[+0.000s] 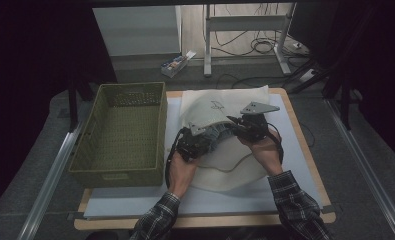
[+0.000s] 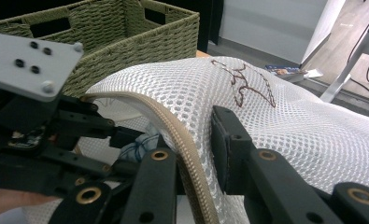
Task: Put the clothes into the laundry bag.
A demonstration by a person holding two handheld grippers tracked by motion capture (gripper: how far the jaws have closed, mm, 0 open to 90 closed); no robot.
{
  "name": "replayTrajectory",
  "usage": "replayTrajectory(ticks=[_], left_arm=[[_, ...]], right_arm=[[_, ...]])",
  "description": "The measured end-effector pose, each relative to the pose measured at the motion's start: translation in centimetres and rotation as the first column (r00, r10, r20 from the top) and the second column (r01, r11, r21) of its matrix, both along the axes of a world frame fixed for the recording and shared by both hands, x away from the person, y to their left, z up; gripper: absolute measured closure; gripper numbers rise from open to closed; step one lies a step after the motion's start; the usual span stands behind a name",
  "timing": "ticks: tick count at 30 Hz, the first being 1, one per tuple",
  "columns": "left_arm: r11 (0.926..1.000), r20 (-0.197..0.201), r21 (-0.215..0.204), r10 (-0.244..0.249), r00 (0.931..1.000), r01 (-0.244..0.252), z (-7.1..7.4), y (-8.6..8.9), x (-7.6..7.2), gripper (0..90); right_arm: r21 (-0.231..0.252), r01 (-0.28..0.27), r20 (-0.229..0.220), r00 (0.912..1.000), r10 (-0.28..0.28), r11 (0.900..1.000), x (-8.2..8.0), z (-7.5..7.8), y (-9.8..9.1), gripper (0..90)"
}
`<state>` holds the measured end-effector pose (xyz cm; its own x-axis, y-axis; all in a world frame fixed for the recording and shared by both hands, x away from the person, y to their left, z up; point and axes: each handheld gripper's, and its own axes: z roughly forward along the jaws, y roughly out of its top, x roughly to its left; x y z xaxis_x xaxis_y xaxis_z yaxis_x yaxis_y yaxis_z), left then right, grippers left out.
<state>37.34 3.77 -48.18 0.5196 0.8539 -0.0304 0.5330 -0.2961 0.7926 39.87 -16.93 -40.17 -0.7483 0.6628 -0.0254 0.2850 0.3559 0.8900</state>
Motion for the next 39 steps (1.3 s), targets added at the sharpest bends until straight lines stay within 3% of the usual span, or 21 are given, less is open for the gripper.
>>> replayTrajectory(ticks=[20, 32, 39], left_arm=[[0.9971, 0.019, -0.017, -0.074, 0.9971, 0.074, 1.7, 1.1, -4.4, 41.7], [0.9922, 0.041, 0.015, -0.124, 0.9914, 0.124, 3.0, 1.8, -7.1, 29.6], [0.9884, 0.055, -0.011, -0.151, 0.9871, 0.151, 3.0, 2.6, -8.3, 22.6]], right_arm=[[-0.035, 0.004, -0.008, 1.0, -0.004, 0.9994, -0.8, -0.4, -0.7, 76.0], [-0.065, -0.018, -0.023, 0.9996, 0.016, 0.9977, -2.2, -1.1, -1.3, 75.3], [-0.07, -0.014, -0.021, 0.9997, 0.013, 0.9974, -2.7, -1.6, -1.4, 77.5]])
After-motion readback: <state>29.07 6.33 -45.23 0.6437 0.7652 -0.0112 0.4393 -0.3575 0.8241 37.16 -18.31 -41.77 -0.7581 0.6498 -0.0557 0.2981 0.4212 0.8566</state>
